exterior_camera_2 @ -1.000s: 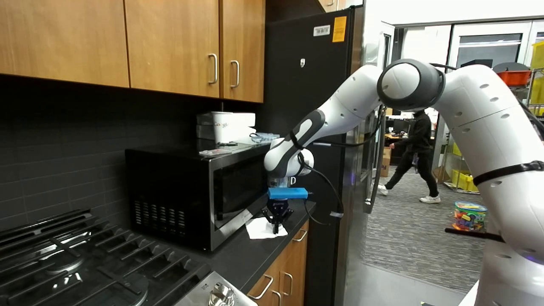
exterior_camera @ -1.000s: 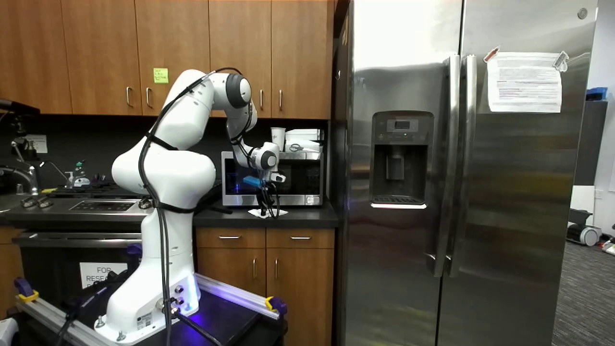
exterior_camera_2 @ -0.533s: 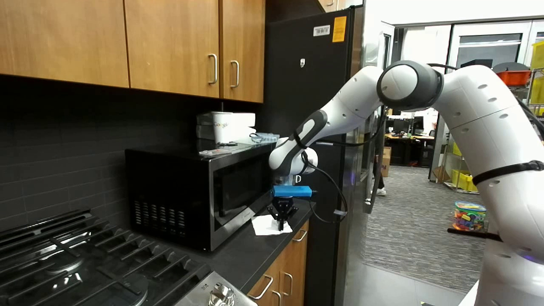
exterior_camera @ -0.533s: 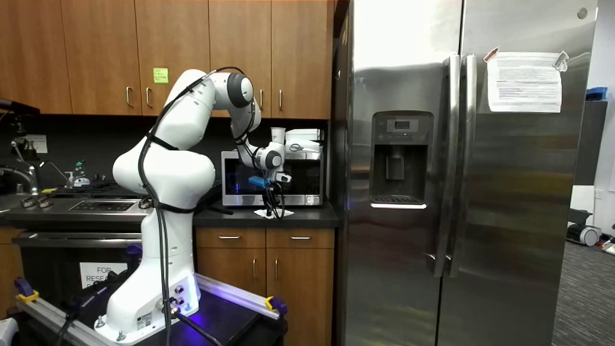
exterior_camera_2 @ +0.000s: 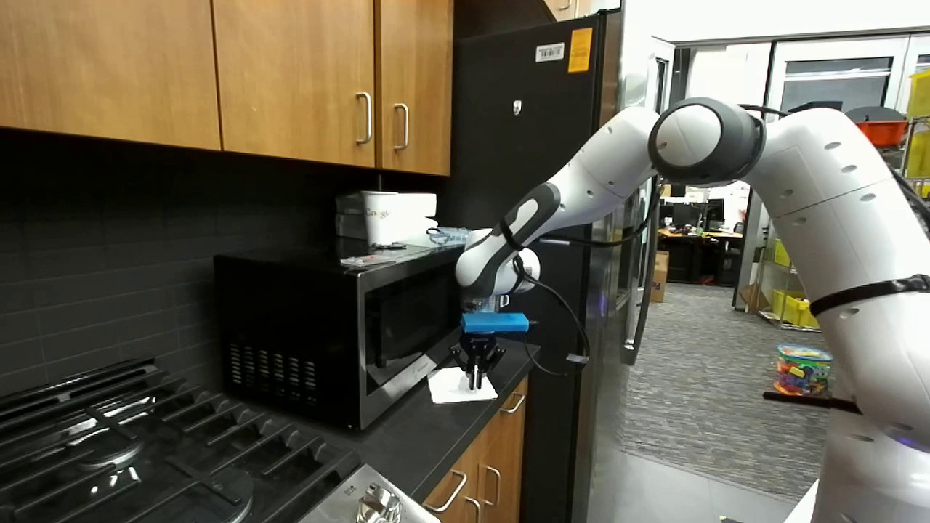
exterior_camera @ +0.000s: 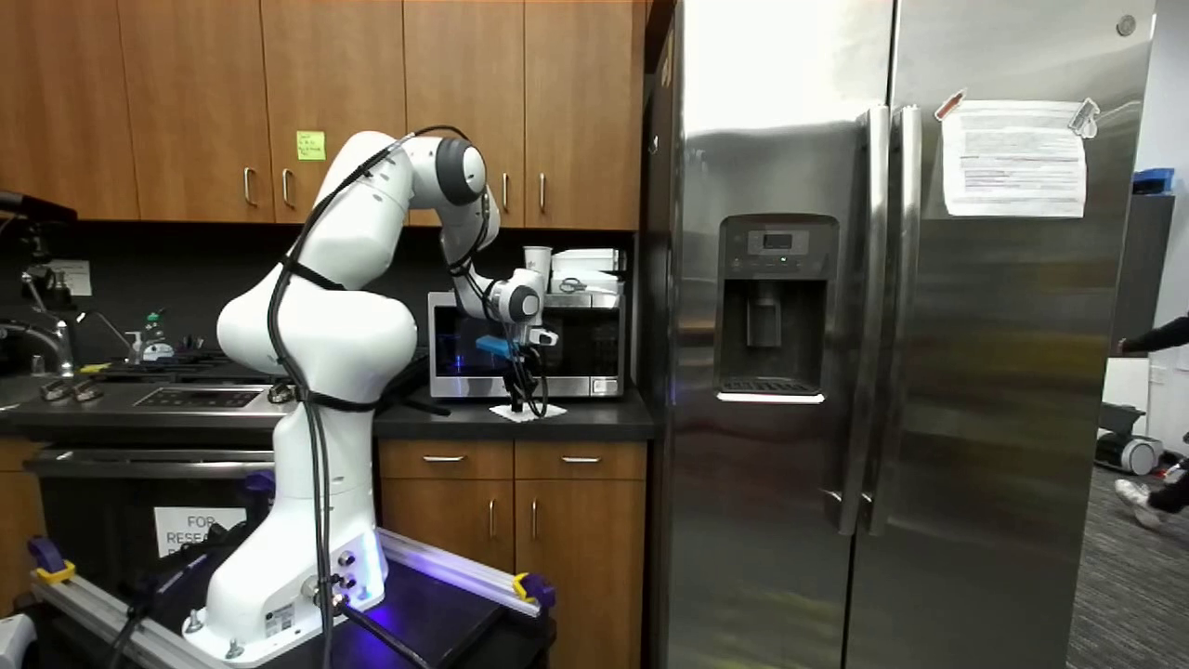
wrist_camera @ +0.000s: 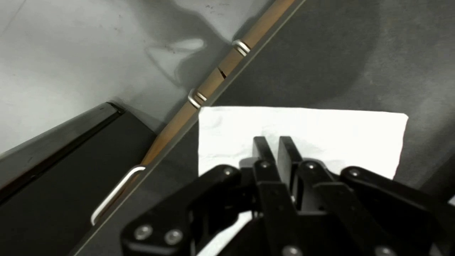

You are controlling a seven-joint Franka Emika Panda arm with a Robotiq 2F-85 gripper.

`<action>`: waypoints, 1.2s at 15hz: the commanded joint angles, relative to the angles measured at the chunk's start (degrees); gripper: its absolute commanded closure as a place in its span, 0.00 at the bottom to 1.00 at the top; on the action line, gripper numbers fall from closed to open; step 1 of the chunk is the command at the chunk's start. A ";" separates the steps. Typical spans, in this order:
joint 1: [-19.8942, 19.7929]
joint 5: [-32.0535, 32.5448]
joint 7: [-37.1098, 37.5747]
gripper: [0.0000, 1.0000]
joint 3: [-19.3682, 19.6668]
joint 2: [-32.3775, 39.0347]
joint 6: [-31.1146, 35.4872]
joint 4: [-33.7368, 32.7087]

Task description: Move the paper towel to the right

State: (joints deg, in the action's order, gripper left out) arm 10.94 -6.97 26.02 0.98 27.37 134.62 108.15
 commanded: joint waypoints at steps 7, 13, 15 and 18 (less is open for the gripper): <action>7.23 13.62 18.40 0.16 0.46 -15.36 2.24 12.75; 4.06 25.92 37.47 0.00 -0.88 -31.63 9.34 31.06; 0.57 27.06 40.33 0.00 -1.66 -37.38 13.48 37.78; -5.78 25.04 37.53 0.00 -1.45 -45.77 23.59 48.18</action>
State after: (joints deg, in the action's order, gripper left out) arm 10.99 18.60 64.54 0.24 -8.29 149.95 145.18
